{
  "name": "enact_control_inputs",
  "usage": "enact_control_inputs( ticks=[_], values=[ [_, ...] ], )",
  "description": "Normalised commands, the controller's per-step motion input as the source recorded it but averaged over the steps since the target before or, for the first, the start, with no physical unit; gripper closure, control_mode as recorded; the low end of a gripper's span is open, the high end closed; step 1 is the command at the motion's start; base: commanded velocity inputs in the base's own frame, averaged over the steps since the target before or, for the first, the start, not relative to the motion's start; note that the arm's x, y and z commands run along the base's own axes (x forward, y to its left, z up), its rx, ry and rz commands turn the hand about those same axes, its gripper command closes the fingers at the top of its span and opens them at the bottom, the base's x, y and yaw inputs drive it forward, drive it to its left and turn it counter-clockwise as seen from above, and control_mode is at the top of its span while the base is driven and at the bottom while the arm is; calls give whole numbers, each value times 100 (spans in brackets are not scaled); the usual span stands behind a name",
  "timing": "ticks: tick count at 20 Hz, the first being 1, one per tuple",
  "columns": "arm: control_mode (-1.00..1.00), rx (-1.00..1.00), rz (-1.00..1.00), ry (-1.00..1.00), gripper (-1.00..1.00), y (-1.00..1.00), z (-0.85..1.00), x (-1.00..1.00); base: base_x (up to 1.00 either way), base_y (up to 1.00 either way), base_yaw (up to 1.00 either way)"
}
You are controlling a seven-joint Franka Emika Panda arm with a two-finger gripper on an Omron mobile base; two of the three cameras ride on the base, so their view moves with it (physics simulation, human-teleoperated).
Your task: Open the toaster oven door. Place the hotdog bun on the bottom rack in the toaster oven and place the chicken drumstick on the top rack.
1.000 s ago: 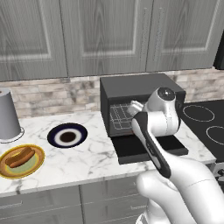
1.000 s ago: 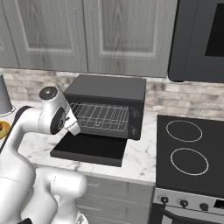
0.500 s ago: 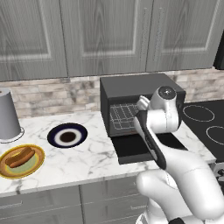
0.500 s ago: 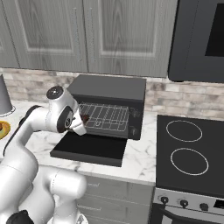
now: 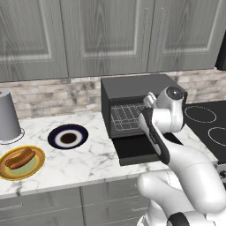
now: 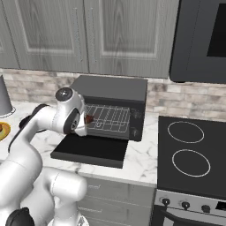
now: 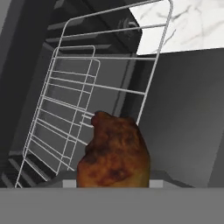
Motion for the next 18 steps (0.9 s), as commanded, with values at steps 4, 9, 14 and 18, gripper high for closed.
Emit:
enact_control_inputs(
  ticks=[4, 9, 14, 18],
  values=[
    [-100, 11, -12, -4, 100, 0, -27, 5, 0, 0, 0],
    [-100, 6, -8, -2, 100, 0, -28, 11, 0, 0, 0],
    [-100, 7, -6, -4, 100, 0, -3, 18, 0, 0, 0],
    [-100, 9, -6, -5, 100, 0, -3, 19, 0, 0, 0]
  ],
)
